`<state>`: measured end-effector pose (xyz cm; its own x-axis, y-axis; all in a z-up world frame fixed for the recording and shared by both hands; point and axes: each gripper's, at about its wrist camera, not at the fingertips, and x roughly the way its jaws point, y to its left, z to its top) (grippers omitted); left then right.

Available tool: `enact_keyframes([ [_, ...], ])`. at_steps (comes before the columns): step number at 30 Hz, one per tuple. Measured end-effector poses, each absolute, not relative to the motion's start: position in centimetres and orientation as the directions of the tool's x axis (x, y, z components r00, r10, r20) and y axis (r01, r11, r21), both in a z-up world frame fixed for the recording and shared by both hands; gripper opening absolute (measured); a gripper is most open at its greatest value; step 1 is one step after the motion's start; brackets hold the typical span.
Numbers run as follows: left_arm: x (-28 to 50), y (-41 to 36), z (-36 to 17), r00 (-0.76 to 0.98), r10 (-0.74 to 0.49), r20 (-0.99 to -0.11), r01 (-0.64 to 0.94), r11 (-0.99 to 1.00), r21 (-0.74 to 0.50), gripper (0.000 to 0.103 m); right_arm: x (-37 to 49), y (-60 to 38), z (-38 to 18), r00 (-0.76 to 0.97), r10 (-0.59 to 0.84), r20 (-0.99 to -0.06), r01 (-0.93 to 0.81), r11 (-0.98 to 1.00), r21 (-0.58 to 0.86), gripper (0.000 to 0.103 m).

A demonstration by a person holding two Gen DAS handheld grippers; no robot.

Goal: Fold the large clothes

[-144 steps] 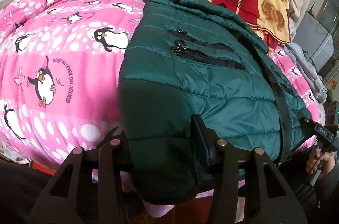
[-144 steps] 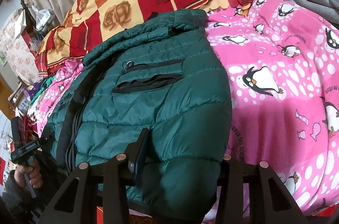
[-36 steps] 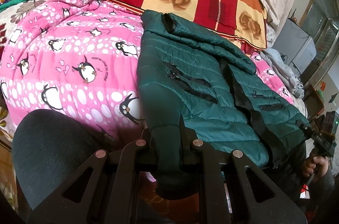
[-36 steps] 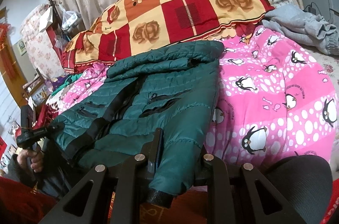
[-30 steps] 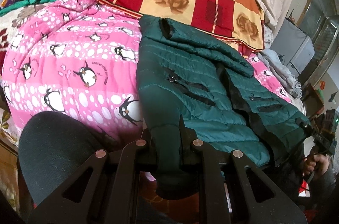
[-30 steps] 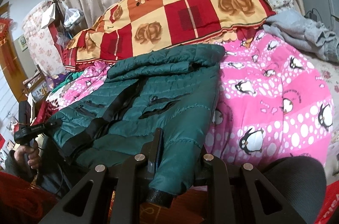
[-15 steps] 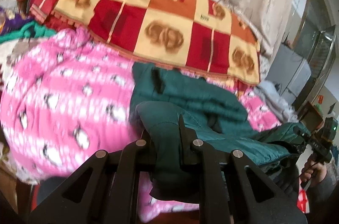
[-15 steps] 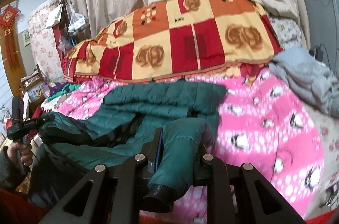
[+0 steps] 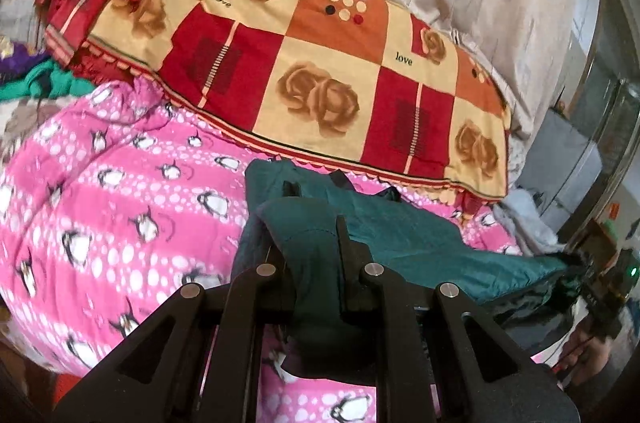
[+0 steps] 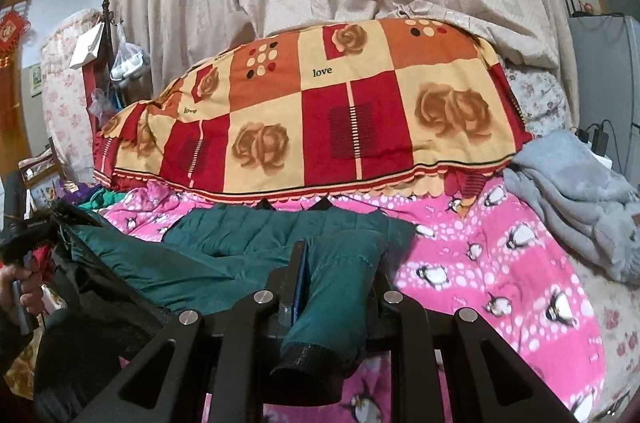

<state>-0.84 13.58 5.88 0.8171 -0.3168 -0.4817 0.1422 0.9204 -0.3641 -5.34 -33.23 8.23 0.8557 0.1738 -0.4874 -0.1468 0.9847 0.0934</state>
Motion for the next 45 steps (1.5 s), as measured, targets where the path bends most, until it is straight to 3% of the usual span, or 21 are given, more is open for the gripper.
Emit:
enact_keyframes([
  [5, 2.4, 12.3, 6.9, 0.800, -0.290, -0.526, 0.157, 0.946, -0.283, 0.011, -1.4, -33.5, 9.2, 0.809, 0.168, -0.564, -0.128, 0.986, 0.111, 0.018],
  [11, 6.9, 12.0, 8.0, 0.769, -0.312, -0.559, 0.166, 0.941, -0.296, 0.011, 3.4, -34.1, 10.3, 0.722, 0.162, -0.672, -0.113, 0.987, 0.117, 0.018],
  [21, 13.6, 10.9, 10.8, 0.788, -0.242, -0.566, 0.108, 0.960, -0.259, 0.011, 11.3, -35.2, 13.5, 0.689, 0.192, -0.699, -0.099, 0.980, 0.171, 0.018],
  [27, 20.1, 9.2, 6.7, 0.766, -0.148, -0.625, 0.074, 0.987, -0.143, 0.011, 17.0, -36.2, 10.2, 0.683, 0.179, -0.708, 0.007, 0.968, 0.251, 0.018],
  [45, 27.2, 8.0, -2.6, 0.735, -0.108, -0.670, 0.038, 0.992, -0.119, 0.015, 25.8, -37.5, -2.0, 0.663, 0.090, -0.743, 0.145, 0.959, 0.245, 0.018],
])
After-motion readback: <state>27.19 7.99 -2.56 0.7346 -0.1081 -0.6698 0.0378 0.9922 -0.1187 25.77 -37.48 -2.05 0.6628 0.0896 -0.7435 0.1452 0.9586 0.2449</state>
